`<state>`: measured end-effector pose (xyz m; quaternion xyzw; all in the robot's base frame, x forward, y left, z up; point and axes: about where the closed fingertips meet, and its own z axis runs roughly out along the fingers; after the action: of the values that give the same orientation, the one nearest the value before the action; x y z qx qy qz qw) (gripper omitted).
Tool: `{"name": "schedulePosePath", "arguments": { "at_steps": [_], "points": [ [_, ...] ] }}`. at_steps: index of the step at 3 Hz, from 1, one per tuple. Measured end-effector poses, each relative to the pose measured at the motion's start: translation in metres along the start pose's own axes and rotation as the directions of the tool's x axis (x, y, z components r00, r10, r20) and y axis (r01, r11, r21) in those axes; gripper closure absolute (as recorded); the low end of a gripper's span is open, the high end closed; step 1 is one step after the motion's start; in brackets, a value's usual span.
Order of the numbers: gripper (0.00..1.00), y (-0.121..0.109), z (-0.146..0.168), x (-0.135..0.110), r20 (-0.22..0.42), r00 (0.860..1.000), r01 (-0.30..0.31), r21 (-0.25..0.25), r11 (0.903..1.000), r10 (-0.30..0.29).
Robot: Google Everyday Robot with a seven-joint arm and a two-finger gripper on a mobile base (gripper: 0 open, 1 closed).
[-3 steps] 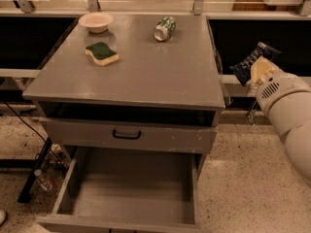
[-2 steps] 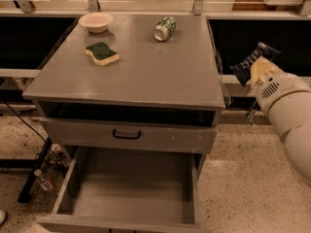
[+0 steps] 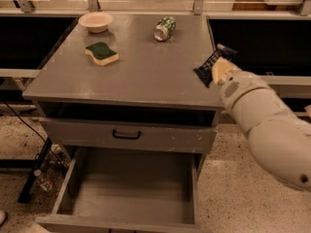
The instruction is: Pick rxbar blueberry from middle drawer and place on counter
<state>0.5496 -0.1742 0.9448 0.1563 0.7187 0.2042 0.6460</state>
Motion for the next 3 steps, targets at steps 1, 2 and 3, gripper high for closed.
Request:
{"name": "schedulePosePath", "arguments": {
  "at_steps": [1, 2, 3],
  "points": [
    [1.0, 0.032, 0.0, 0.029, -0.055, 0.998, 0.001, -0.063, 0.998, -0.004],
    [1.0, 0.032, 0.0, 0.029, -0.055, 0.998, 0.001, -0.063, 0.998, -0.004],
    [1.0, 0.038, 0.022, 0.041, -0.052, 0.998, -0.039, -0.056, 0.9976, 0.036]
  ]
}}
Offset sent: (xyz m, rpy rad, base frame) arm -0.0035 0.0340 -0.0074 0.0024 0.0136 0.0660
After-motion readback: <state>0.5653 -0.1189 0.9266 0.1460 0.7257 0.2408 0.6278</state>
